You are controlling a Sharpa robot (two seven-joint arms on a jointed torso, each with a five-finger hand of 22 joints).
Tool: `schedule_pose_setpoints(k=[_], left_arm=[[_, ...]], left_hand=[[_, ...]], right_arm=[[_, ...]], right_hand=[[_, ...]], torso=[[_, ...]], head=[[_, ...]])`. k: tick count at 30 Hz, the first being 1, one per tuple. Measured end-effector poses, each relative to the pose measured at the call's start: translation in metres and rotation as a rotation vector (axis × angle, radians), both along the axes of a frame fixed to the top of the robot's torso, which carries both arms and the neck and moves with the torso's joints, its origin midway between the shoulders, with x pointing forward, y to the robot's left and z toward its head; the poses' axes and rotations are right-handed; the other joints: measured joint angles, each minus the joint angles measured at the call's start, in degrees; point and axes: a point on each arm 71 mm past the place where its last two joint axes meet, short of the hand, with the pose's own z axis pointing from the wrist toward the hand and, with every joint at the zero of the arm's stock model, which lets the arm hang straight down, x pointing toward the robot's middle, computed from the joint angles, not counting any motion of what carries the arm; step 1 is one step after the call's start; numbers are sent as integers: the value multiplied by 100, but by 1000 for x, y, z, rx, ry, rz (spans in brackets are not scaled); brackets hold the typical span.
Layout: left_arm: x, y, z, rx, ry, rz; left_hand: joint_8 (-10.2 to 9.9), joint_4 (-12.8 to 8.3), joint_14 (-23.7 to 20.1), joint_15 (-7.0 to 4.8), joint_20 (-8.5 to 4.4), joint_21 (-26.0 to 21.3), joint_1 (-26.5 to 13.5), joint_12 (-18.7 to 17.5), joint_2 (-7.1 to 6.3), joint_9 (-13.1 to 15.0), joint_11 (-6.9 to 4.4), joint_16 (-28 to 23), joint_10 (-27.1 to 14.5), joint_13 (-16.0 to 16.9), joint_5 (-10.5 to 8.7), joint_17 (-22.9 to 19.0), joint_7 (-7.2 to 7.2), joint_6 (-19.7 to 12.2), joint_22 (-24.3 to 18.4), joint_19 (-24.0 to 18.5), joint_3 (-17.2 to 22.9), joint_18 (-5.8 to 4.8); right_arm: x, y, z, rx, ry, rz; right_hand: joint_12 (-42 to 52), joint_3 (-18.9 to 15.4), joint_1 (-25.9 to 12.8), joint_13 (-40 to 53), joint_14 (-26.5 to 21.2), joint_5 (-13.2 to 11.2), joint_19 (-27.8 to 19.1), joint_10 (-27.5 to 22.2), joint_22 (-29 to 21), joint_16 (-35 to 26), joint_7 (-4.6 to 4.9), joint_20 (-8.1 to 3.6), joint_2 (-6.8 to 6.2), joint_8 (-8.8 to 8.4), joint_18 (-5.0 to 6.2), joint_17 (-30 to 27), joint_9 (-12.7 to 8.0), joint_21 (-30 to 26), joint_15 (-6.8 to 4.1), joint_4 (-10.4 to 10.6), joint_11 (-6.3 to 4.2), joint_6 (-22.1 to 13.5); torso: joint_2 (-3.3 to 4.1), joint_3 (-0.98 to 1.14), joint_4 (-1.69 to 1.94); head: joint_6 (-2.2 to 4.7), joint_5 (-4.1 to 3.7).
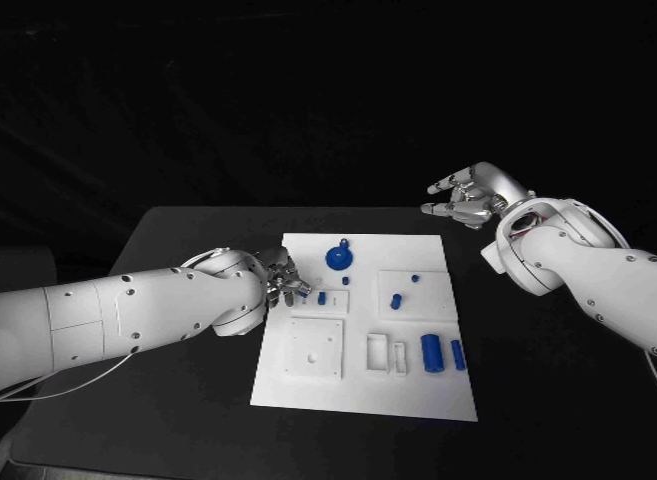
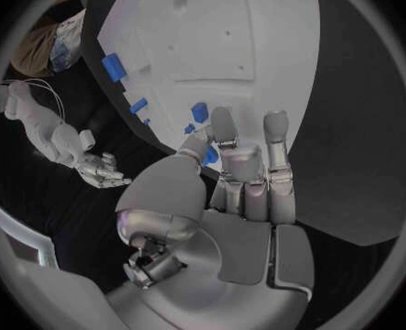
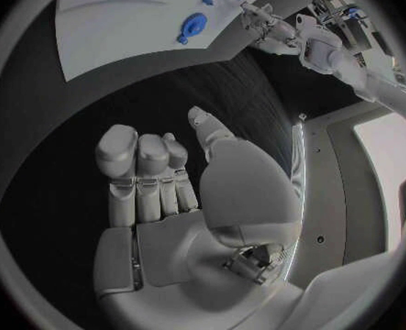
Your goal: Assemble the parts on the task board
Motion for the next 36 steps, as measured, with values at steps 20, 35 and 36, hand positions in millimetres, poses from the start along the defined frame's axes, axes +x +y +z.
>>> schedule_pose_setpoints(k=[20, 35, 36], left_arm=[[-2, -3, -8, 41, -7, -23], [-1, -2, -9, 59, -11, -31], [-1, -2, -9, 60, -10, -32]], left_hand=[[-66, -24, 0, 0, 0, 22, 16, 0, 16, -8, 0, -1, 0, -7, -11, 20, 1, 1, 4, 0, -23, 91], [-96, -24, 0, 1, 0, 44, -3, 0, 35, -18, 0, 22, 0, -6, -13, 26, 20, 20, 2, -1, -23, 90], [-99, -24, 0, 1, 0, 44, -3, 0, 35, -18, 0, 22, 0, -6, -13, 25, 20, 20, 3, -1, -23, 90]], right_arm=[[0, -1, 0, -1, 1, -1], [0, -1, 0, -1, 1, 0], [0, 0, 0, 0, 1, 0]], right_hand=[[0, 16, 0, 0, 0, 0, 0, 0, -1, 0, 0, 0, 0, 0, 0, -1, 0, 0, 0, -16, 0, 0], [0, 32, 0, 0, 0, 0, 0, 0, -1, 0, 0, 0, 0, 0, 0, 0, 0, 0, 0, -32, 0, 0], [0, 32, 0, 0, 0, 0, 0, 0, -1, 0, 0, 0, 0, 0, 0, 0, 0, 0, 0, -32, 0, 0]], torso=[[-1, 1, 1], [-2, 0, 5], [-2, 0, 4]], head=[[-29, -15], [-43, -9], [-43, -7]])
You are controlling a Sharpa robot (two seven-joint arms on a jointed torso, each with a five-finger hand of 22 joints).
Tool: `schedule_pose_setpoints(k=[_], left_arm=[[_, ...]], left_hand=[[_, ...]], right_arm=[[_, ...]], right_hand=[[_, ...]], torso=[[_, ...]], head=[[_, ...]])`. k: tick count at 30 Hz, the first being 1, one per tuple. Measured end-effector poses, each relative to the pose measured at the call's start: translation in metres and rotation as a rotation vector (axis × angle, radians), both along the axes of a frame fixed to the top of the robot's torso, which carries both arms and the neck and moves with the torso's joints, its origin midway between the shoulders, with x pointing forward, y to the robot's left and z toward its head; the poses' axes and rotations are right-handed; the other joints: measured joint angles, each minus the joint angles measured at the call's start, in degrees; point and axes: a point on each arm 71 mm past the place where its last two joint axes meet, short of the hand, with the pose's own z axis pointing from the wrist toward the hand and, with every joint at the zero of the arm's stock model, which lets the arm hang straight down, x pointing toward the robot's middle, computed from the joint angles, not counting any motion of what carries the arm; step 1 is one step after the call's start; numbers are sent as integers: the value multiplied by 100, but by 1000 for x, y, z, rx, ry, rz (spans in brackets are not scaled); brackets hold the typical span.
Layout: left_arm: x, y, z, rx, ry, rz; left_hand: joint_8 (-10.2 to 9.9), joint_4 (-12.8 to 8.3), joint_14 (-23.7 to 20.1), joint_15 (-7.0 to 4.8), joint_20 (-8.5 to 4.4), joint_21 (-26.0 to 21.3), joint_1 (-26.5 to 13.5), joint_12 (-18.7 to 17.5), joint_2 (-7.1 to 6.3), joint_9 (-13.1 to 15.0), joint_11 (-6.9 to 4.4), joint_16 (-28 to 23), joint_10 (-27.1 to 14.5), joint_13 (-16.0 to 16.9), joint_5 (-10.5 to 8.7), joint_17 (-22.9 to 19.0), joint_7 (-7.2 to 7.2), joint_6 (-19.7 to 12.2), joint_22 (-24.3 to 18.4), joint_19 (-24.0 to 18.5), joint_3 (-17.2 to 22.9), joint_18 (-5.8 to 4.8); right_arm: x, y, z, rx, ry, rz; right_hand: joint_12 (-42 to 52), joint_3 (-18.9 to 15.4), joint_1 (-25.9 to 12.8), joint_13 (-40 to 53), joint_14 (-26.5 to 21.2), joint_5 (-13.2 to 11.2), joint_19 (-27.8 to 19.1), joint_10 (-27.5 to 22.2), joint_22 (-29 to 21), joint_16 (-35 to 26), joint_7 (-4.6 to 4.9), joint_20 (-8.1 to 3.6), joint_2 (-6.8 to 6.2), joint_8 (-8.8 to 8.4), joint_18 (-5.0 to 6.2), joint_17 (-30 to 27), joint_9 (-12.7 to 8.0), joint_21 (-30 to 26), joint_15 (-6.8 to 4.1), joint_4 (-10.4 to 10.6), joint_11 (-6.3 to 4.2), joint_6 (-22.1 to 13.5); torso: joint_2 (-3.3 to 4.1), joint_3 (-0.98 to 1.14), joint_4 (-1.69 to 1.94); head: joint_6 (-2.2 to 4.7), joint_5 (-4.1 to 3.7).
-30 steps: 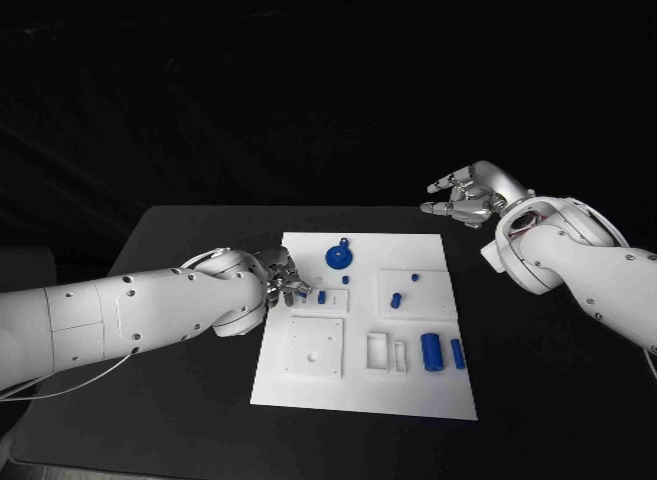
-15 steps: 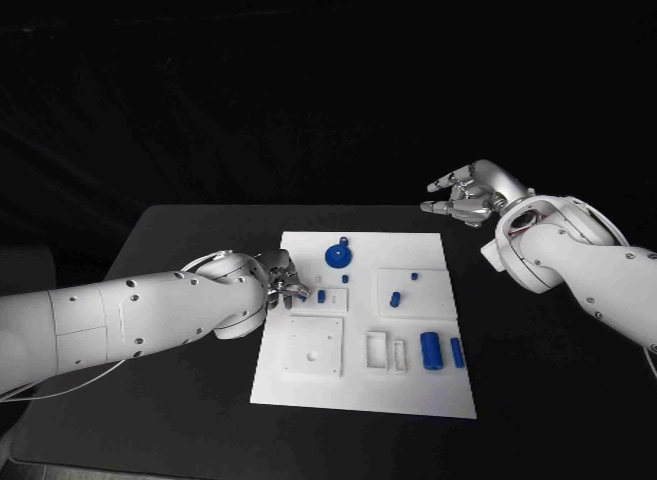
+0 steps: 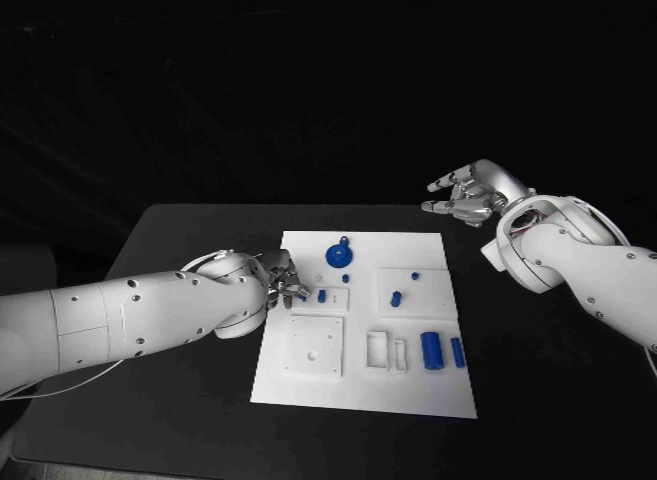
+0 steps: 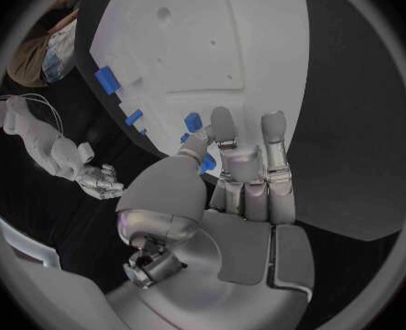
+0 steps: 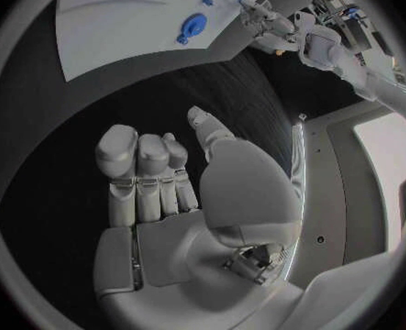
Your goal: Assemble the parts on the task board
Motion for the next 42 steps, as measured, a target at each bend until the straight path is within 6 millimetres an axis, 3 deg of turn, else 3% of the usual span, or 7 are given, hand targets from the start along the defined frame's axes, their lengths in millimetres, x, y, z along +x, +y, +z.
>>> schedule_pose_setpoints(k=[42], left_arm=[[0, 1, -1, 14, 24, -12]], left_hand=[[-12, -24, 0, 0, 0, 0, 18, 0, 11, -1, 0, -1, 0, -15, -45, -3, 1, 1, -2, 0, -23, -1]], right_arm=[[0, 0, -1, 0, 2, 0]], right_hand=[[0, 24, 0, 0, 0, 0, 0, 0, 4, -23, 0, 0, 0, 0, 0, -1, 0, 0, 0, -24, 0, 0]], torso=[[-1, 3, -11]], head=[[-12, 22]])
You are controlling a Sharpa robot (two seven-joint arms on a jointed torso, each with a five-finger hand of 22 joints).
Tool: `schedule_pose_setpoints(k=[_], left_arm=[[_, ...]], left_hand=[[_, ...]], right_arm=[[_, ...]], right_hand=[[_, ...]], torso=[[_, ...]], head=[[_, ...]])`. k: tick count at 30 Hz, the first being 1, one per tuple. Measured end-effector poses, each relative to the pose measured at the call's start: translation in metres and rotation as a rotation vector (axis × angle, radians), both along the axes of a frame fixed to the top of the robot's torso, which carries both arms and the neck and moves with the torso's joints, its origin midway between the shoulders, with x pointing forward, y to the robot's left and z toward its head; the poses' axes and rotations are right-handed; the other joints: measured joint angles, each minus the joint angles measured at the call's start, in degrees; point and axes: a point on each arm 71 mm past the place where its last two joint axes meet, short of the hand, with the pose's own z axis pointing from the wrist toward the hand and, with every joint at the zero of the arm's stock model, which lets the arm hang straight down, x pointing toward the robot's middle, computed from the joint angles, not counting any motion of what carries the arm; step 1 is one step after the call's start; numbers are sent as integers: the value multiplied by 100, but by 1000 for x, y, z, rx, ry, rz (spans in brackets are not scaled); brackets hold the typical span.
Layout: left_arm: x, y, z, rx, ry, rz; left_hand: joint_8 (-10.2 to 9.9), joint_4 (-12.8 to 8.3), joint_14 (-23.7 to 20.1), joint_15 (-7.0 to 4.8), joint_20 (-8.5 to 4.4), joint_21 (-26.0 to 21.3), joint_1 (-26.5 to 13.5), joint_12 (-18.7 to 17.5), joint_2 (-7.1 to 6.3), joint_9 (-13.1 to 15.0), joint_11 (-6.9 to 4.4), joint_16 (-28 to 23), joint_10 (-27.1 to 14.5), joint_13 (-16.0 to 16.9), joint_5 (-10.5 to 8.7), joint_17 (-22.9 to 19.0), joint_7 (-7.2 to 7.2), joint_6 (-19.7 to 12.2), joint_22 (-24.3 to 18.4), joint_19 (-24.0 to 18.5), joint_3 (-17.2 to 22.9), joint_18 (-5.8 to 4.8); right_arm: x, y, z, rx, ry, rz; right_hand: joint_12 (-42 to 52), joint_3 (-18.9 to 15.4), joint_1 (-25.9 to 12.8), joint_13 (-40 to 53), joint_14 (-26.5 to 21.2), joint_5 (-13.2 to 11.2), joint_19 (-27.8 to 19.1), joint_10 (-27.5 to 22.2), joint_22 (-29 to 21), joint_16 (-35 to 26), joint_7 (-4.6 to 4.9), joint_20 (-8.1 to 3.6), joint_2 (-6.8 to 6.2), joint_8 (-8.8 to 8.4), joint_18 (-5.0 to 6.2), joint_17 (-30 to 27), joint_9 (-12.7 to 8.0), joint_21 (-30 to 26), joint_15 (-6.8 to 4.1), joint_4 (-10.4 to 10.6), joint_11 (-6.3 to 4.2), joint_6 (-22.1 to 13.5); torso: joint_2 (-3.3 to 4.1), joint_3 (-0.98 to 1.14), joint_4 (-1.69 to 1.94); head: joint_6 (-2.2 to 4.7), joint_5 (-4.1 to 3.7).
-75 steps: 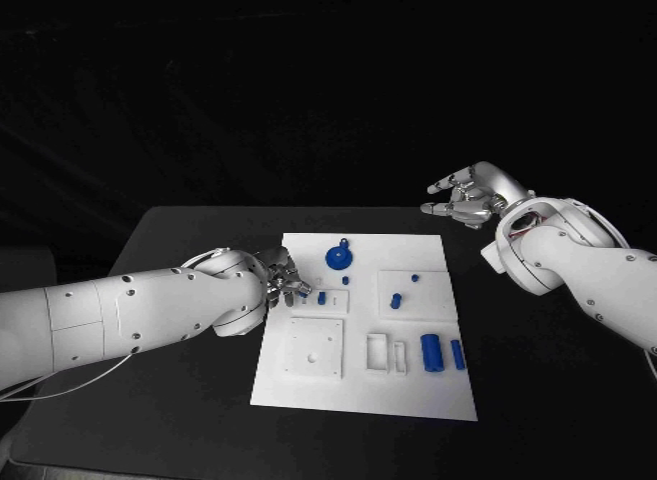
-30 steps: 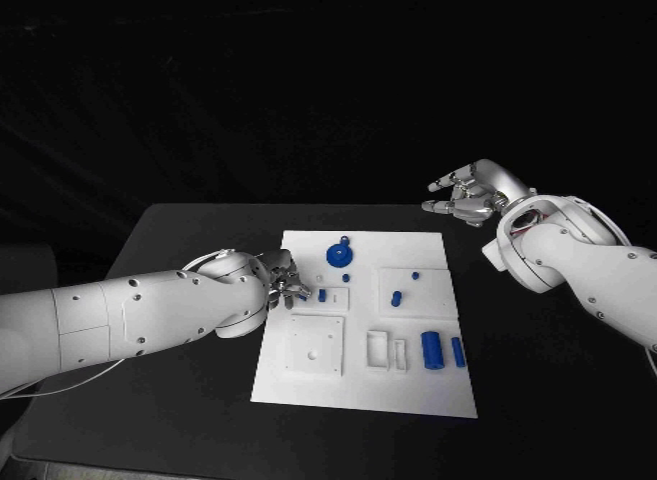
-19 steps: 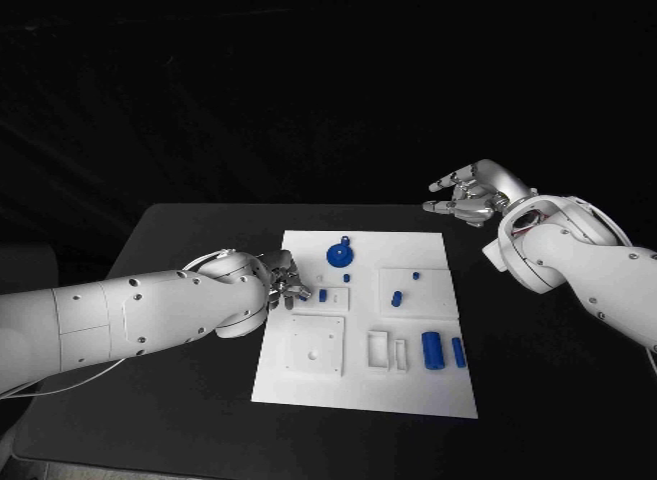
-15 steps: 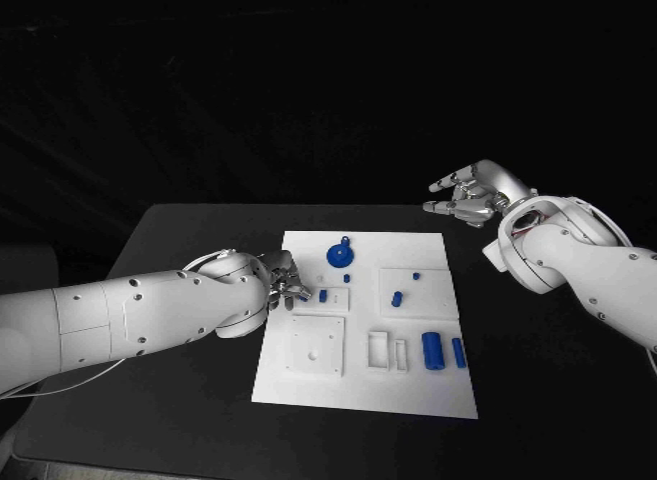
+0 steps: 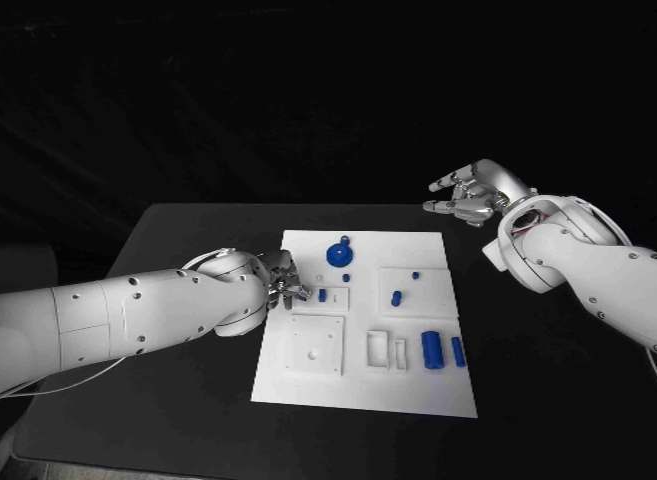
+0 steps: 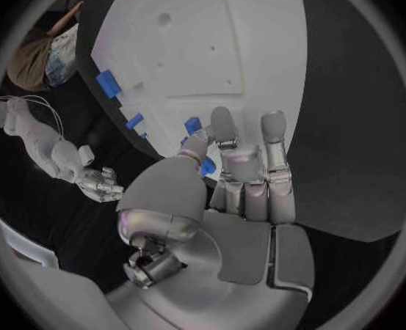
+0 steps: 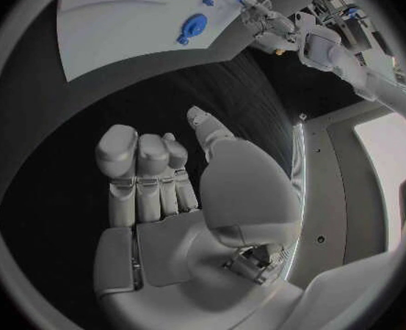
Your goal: Assemble the parts on the task board
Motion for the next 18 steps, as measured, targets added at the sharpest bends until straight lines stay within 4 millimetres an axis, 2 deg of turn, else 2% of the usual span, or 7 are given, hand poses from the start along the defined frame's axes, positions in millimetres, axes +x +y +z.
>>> schedule_pose_setpoints(k=[5, 12, 18], left_arm=[[1, 0, 0, 4, 4, -2], [2, 0, -1, 6, 8, 0], [3, 0, -2, 6, 9, 1]], left_hand=[[-5, 4, 0, 0, 21, 0, 0, 0, 0, 0, 0, 0, 0, -1, -43, -18, 1, 0, 0, -21, -4, -1], [-4, 150, 0, 0, 21, 0, 1, 0, -1, -2, 0, 0, 0, -1, -43, -35, 10, 10, 3, -21, -165, -1], [2, 244, 0, 0, 21, 0, 62, 0, -61, 6, 0, 0, 0, -1, -43, -40, 5, 16, 4, -21, -190, 0]], right_arm=[[0, 0, 0, 0, 0, 0], [0, 1, 0, 0, 1, 1], [0, 1, 0, 0, 1, 2]], right_hand=[[0, 0, 0, 0, 0, 0, 0, 0, 0, 0, 0, 0, 0, 0, 0, 0, 0, 0, 0, 0, 0, 0], [0, 0, 0, 0, 0, 0, 0, 0, -1, 0, 0, 0, 0, 0, 0, 11, 0, 0, 0, 0, 0, 0], [0, 0, 0, 0, 0, 0, 0, 0, -1, 0, 0, 0, 0, 0, 0, 11, 0, 0, 0, 0, 0, 0]], torso=[[0, -1, 0], [0, -1, -3], [1, -1, -3]], head=[[-5, -5], [-12, -15], [-13, -31]])
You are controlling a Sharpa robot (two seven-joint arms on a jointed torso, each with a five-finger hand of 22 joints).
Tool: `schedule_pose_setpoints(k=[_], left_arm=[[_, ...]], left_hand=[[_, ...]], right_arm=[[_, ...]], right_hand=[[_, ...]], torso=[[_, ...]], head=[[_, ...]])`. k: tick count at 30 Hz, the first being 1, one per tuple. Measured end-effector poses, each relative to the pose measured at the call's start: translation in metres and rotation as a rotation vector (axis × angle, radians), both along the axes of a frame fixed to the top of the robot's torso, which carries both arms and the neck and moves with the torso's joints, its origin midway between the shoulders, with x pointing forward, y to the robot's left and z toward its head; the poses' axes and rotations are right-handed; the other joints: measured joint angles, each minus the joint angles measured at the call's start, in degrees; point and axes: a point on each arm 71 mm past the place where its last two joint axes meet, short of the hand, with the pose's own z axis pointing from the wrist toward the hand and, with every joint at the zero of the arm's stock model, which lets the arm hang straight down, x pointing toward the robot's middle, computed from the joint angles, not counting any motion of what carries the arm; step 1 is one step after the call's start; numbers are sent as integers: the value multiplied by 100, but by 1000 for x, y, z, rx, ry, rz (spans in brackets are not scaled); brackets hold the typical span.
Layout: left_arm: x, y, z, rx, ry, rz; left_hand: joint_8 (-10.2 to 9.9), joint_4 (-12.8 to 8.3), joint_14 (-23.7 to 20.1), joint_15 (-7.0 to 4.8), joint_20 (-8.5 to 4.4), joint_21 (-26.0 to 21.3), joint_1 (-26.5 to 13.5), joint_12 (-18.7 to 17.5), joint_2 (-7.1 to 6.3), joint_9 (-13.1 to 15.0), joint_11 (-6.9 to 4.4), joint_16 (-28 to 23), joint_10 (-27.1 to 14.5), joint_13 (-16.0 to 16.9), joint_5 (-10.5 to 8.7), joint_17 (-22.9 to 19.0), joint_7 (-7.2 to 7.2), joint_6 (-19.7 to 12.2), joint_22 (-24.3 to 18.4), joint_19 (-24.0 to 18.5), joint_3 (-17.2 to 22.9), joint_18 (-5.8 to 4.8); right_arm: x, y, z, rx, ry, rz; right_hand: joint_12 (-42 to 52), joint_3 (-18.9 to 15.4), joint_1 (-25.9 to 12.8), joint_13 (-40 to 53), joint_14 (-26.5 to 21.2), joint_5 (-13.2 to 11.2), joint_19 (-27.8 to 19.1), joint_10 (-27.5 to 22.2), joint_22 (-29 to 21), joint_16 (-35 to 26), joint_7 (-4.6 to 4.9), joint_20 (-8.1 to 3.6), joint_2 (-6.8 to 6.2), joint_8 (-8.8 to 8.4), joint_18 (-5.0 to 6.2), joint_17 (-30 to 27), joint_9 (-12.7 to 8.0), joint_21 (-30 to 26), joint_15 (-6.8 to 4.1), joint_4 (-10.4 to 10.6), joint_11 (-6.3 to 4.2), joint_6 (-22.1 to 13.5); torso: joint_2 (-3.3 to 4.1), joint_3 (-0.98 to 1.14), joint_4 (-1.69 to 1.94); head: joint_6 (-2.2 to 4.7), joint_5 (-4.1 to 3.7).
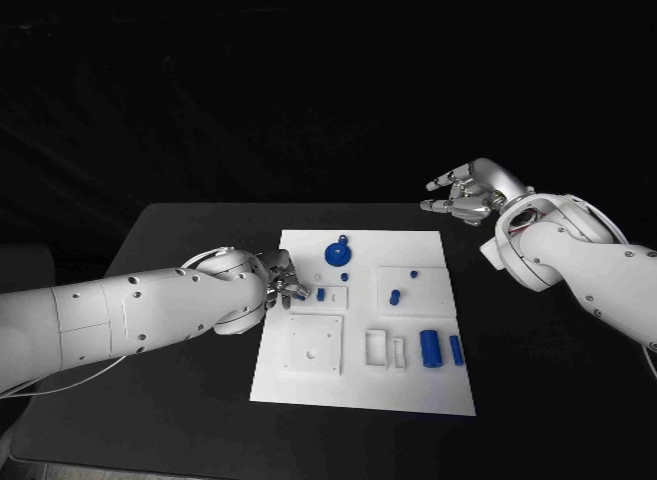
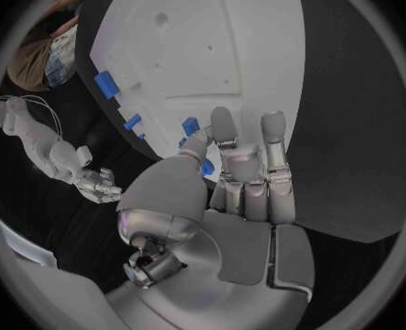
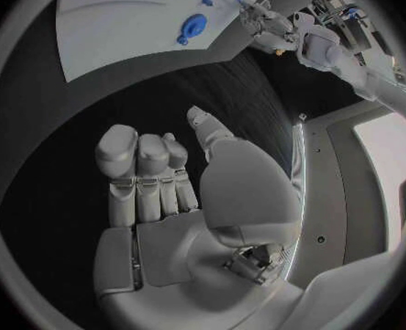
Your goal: Assemble the parts on the task board
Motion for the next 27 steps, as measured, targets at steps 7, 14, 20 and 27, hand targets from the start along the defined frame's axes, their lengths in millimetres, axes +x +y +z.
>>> schedule_pose_setpoints(k=[7, 14, 20, 27], left_arm=[[0, -1, -1, -1, 0, 0], [-1, -2, -2, -1, 3, -3], [-1, -2, -4, 0, 6, -2], [-1, -1, -4, 1, 7, 0]], left_hand=[[1, 1, 0, 0, 0, 0, 0, 29, 0, 2, 0, 0, 0, 0, 0, 7, 6, 13, -1, 0, 0, 0], [33, 145, 0, 0, 0, 0, -52, 51, -156, 36, 0, 0, 0, 1, 50, 50, -83, 104, -1, 0, -98, 0], [21, 393, 0, 0, 0, 0, -44, 51, -341, 25, 0, 0, -1, 1, 57, 47, -269, 329, -2, 0, -193, 0], [21, 594, 0, 0, 0, 0, 33, 51, -418, 28, 0, 0, -1, -6, 23, 28, -354, 417, -2, 0, -264, 0]], right_arm=[[0, 0, 0, 0, 0, 0], [0, 0, 0, 0, 1, 0], [0, 0, 0, 0, 1, 1], [0, 0, 0, -1, 2, 1]], right_hand=[[0, 0, 0, 0, 0, 0, 0, 0, 0, 0, 0, 0, 0, 0, 0, 0, 0, 0, 0, 0, 0, 0], [0, 0, 0, 0, 0, 44, 0, 0, -1, 0, 0, 0, 0, 0, 0, -1, 0, 0, 0, 0, 0, 0], [0, 0, 0, 0, 0, 44, 0, 0, -1, 0, 0, 0, 0, 0, 0, -1, 0, 0, 0, 0, 0, 0], [0, -2, 0, 0, 0, 44, 0, 0, -1, 0, 0, 0, 0, 0, 0, -1, 0, 0, 0, 2, 0, 0]], torso=[[1, 1, 0], [0, 1, 3], [0, 1, 7], [0, 1, 6]], head=[[-8, -5], [-14, -10], [-13, -13], [-9, -13]])
